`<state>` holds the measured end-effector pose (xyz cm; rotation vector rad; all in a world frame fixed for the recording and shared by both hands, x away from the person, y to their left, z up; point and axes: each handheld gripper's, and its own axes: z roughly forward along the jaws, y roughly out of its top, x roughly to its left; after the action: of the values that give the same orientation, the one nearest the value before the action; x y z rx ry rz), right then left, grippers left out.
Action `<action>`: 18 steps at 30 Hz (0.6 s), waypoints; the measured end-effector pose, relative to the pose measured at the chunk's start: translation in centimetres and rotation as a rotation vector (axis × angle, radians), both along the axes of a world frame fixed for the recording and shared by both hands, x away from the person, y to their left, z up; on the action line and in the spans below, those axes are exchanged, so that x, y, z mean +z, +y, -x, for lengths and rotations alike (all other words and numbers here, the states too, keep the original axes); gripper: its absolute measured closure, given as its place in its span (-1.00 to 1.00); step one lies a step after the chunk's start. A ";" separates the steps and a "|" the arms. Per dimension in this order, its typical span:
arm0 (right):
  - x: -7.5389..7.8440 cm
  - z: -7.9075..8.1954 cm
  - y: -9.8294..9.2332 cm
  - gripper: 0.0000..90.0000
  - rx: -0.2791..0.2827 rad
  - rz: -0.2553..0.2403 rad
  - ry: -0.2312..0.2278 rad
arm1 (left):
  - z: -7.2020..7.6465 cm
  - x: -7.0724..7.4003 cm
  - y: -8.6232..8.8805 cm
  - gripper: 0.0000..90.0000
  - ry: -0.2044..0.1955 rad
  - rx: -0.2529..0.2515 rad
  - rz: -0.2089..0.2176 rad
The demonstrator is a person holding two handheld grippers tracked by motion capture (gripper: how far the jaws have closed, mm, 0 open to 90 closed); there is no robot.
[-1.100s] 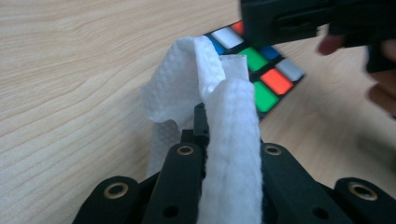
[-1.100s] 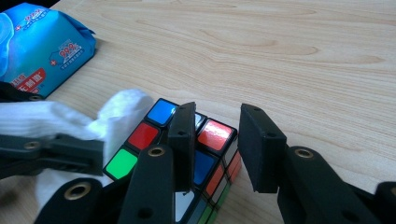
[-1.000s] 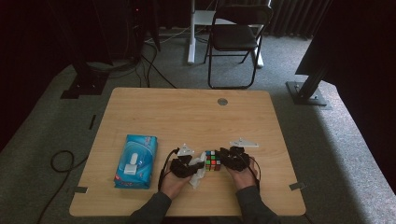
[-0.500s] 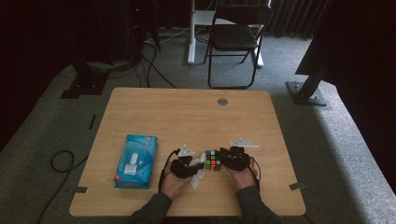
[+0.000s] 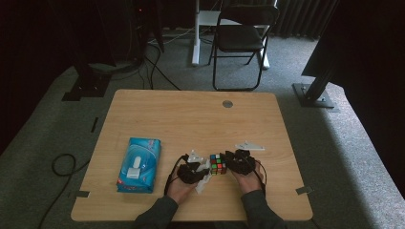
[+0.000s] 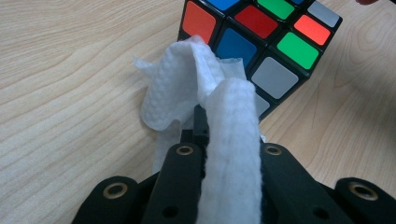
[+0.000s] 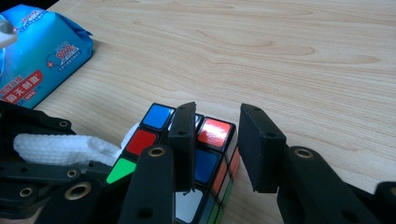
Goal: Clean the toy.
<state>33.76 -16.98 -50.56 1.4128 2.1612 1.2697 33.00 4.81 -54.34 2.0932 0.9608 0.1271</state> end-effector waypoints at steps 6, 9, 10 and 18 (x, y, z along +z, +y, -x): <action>0.0 -0.3 0.3 0.50 -0.003 0.001 -0.003 | -0.6 0.3 1.1 0.89 -0.007 0.053 -0.037; 0.0 -0.4 0.8 0.50 -0.007 0.004 -0.007 | -1.0 0.3 2.1 0.89 -0.015 0.090 -0.054; 0.0 -0.5 0.9 0.50 -0.006 0.002 -0.005 | -1.0 0.3 2.1 0.89 -0.015 0.090 -0.054; 0.0 -1.3 2.3 0.50 -0.008 -0.008 0.004 | -1.4 0.0 4.1 0.86 -0.040 0.143 -0.035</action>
<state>35.02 -14.66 -50.55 1.4266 2.1537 1.2752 34.39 8.93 -54.36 2.0447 1.0909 0.2595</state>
